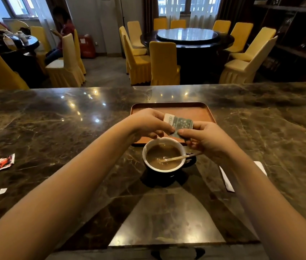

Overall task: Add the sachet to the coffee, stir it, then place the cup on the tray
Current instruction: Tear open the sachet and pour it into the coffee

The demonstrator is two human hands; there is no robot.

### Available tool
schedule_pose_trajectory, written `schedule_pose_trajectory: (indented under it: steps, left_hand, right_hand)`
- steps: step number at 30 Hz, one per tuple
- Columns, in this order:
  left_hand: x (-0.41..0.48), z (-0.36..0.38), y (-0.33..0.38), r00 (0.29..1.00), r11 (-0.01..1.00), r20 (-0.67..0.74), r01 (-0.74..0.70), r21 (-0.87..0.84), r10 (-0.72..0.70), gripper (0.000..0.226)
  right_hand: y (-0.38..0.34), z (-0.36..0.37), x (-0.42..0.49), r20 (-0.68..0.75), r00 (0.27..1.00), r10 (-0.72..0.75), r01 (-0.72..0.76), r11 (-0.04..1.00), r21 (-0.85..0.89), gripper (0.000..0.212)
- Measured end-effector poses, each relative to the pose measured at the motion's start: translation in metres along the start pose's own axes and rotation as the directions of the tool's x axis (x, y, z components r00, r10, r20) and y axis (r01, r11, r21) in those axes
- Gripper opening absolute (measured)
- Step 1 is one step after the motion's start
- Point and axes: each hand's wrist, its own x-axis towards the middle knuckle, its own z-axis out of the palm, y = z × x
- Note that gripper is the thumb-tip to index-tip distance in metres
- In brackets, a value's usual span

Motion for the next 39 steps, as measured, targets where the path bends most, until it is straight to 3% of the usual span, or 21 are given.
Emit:
schedule_pose_trajectory:
  steps: [5,13,18,21,29,39]
  left_hand:
    - [0.004,-0.001,-0.005,0.998,0.986,-0.026,-0.055,0.160,0.060,0.022]
    - [0.007,-0.005,-0.008,0.996,0.972,-0.045,-0.061,0.225,0.073,0.029]
    - [0.009,-0.002,-0.016,0.987,0.985,-0.126,-0.075,0.155,0.095,0.014]
    - [0.011,-0.001,-0.021,0.985,0.988,-0.149,-0.065,0.141,0.087,0.016]
    - [0.011,-0.002,-0.027,0.985,0.990,-0.152,-0.061,0.130,0.081,0.025]
    - [0.009,0.000,-0.031,0.987,0.993,-0.140,-0.064,0.094,0.077,0.013]
  right_hand:
    - [-0.002,-0.002,0.008,0.028,0.998,-0.060,0.065,0.973,-0.223,0.014]
    - [-0.004,-0.002,0.018,0.110,0.991,-0.071,0.102,0.945,-0.312,0.012]
    - [-0.001,-0.001,0.026,0.057,0.996,-0.069,0.084,0.941,-0.328,0.016]
    - [0.000,0.001,0.028,0.055,0.996,-0.074,0.088,0.936,-0.341,0.013]
    - [0.000,0.000,0.033,0.098,0.991,-0.095,0.127,0.906,-0.403,0.013]
    - [0.004,-0.001,0.038,0.104,0.990,-0.098,0.133,0.899,-0.418,0.012]
